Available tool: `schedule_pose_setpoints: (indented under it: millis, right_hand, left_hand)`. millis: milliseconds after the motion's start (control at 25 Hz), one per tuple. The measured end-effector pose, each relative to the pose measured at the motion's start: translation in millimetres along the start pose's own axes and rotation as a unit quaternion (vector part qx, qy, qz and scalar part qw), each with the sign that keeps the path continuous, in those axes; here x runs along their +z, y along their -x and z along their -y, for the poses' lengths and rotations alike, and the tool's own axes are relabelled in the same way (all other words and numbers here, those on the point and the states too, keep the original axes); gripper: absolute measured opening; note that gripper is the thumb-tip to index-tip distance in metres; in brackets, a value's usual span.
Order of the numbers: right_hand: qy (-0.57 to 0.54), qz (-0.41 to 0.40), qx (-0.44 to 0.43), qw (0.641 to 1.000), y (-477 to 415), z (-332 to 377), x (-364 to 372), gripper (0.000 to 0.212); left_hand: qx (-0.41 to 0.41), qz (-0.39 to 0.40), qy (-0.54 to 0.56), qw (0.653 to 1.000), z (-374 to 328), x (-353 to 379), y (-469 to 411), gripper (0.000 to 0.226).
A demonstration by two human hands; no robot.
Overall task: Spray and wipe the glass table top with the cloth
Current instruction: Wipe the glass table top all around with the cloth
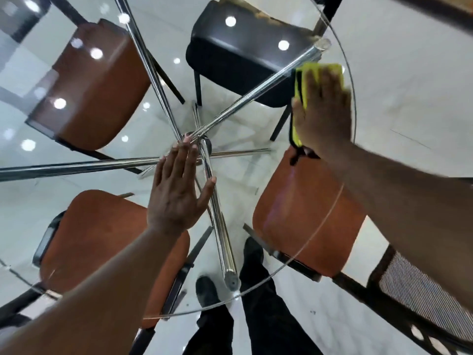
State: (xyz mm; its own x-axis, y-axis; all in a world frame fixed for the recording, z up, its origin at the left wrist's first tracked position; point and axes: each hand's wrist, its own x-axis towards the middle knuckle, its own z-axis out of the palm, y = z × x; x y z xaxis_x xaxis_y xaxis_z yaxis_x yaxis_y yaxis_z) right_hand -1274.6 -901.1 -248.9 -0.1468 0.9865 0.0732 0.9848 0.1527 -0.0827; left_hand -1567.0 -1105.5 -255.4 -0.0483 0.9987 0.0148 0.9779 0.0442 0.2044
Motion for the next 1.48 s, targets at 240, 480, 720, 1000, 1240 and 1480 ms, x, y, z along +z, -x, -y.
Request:
schedule_pose_setpoints:
  millis: [240, 480, 720, 1000, 1240, 1480]
  right_hand:
    - [-0.021, 0.039, -0.223, 0.974, 40.4, 124.8, -7.3, 0.066]
    - [0.029, 0.024, -0.173, 0.984, 76.0, -6.8, -16.2, 0.062]
    - [-0.01, 0.026, 0.024, 0.999, -40.4, 64.7, -1.3, 0.074]
    - [-0.013, 0.057, -0.179, 0.982, 141.0, 82.2, -20.9, 0.067]
    - [0.027, 0.055, -0.02, 0.998, 125.8, 2.8, -28.5, 0.064]
    - [0.002, 0.035, 0.018, 0.999, -35.7, 79.4, 0.1, 0.069]
  left_hand:
    - [-0.014, 0.029, -0.014, 0.999, 0.9, -4.0, -3.1, 0.08]
    - [-0.016, 0.036, -0.005, 0.999, -2.1, -2.4, -3.3, 0.081]
    - [-0.009, 0.034, 0.002, 0.999, 1.0, 3.0, -2.7, 0.081]
    - [-0.017, 0.045, 0.02, 0.999, 0.6, -2.7, -0.8, 0.081]
    - [-0.017, 0.056, 0.022, 0.998, -1.3, -3.7, -2.8, 0.082]
    - [-0.009, 0.036, 0.015, 0.999, -0.5, -1.1, -3.4, 0.08]
